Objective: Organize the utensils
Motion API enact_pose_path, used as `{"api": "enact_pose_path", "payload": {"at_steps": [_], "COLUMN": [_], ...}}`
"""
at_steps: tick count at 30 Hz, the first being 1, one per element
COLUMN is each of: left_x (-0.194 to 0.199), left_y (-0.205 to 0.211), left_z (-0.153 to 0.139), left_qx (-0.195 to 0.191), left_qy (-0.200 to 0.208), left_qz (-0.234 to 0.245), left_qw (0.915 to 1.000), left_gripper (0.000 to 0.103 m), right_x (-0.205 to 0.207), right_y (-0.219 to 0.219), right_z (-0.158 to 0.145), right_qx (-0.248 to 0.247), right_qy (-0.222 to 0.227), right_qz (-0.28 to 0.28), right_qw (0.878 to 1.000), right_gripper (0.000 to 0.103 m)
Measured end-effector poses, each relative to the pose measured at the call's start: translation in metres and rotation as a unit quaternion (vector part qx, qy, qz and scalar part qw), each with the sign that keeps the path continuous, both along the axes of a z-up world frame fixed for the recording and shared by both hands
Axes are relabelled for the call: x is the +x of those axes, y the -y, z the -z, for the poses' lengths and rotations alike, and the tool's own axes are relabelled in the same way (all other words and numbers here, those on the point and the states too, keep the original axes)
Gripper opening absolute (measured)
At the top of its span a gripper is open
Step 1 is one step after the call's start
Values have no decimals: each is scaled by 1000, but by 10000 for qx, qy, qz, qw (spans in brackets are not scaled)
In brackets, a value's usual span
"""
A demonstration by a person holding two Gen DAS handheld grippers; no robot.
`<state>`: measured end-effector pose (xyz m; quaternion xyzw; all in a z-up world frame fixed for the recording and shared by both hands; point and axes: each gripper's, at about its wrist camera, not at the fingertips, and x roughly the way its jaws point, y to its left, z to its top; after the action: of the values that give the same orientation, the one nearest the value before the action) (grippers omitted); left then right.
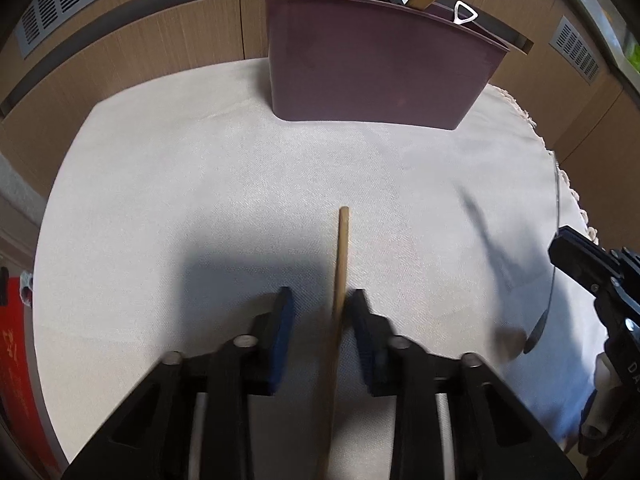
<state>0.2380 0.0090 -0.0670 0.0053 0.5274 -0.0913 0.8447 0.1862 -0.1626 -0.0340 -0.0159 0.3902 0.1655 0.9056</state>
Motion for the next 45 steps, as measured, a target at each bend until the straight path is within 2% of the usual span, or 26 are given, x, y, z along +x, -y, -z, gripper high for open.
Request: {"api": "enact_pose_path", "payload": {"at_steps": [3,7,10,15,22,24,25,31,35,37,39,45], "left_x": [-2,-19,-31,-40,-47,-50,-52,-66,-75,-76,-77,-70], "left_y": [-2,4,6,5,-2,-4,-6,-10,-20,-27,-35,-34], "left_z": [-2,-23,-43,-62,-75,-77,-79,-90,-97,-95,-92,-63], "left_qx": [-233,-137,-232,-273,-490,-596,-665,-1014,-1067,-1069,-1092,-978], "left_qy": [44,650,1010,1292,1417,1441,1450,1617,1715,1701,1643,1154], "left_qz": [-29,-5,12,39,13,2,1,-30,-115,-193,-294,-136], "left_qw": [9997,9978,9946,9912,9887,9878,9872,9816,9793,9794,9799,9884], "left_gripper": [6,5,5,4,3,3,3,2,2,2,2,3], "right_x": [-2,-3,-3,-2,-5,-6,-7,-16,-21,-17,-9,4], "right_y": [-1,0,2,5,8,9,9,9,12,16,24,38], "right_z": [-1,-2,-3,-6,-12,-15,-17,-30,-36,-32,-20,25], "right_qx": [-12,-52,-69,-21,47,81,101,141,138,176,347,194], "right_qy": [40,54,61,71,65,98,112,258,317,99,-317,-874], "right_qz": [1,16,33,72,124,129,132,166,65,-73,-225,118], "right_qw": [10000,10000,10000,9999,9999,9998,9998,9994,9994,9998,9986,9959], "right_gripper": [6,6,6,6,6,6,3,3,3,6,7,9]}}
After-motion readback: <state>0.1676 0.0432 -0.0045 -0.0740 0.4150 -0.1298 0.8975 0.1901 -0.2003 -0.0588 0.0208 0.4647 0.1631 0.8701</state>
